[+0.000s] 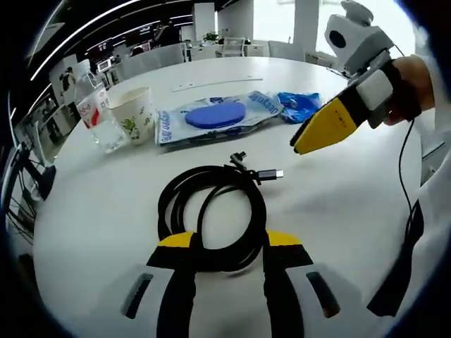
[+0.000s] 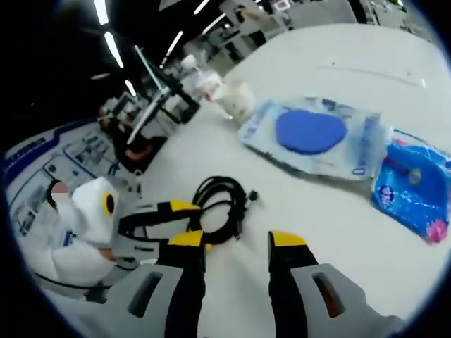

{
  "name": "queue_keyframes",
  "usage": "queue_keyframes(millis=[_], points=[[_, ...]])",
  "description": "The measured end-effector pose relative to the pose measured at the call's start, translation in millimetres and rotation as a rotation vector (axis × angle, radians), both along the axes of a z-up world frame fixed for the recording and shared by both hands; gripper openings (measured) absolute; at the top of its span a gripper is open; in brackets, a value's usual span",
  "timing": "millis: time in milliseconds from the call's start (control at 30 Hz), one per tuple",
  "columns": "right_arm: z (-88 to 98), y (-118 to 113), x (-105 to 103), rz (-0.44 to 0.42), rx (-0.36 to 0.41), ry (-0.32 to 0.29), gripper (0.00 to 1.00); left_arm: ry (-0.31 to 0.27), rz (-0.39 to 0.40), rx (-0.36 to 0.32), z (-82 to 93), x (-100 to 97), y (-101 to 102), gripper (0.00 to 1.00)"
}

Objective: Arrange the tabletop items into an orderly group along one side of the table until the central work area is clear of visible clutter.

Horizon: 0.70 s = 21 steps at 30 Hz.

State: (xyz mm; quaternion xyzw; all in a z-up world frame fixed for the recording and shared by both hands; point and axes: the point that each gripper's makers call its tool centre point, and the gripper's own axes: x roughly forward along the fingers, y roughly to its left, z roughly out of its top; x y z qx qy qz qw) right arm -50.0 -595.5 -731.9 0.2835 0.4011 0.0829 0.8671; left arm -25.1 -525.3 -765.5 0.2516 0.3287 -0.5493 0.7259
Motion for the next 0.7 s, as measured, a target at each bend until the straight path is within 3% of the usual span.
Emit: queue_keyframes(millis=[133, 333, 533, 700], points=[[-14.0, 12, 12, 0.061, -0.035, 0.05, 0.32, 0.002, 0.0, -0.004, -0.5, 0.1, 0, 0.36], [-26.4, 27, 26, 0.066, -0.033, 0.089, 0.32, 0.009, 0.008, -0.012, -3.3, 0.0, -2, 0.36], [-39.0, 22, 35, 0.069, -0.126, 0.117, 0.21, 0.012, 0.025, -0.021, -4.3, 0.3, -2, 0.36], [-41.5, 17, 37, 0.085, -0.158, 0.117, 0.11, 0.023, 0.045, -0.035, -5.0, 1.6, -3, 0.36]])
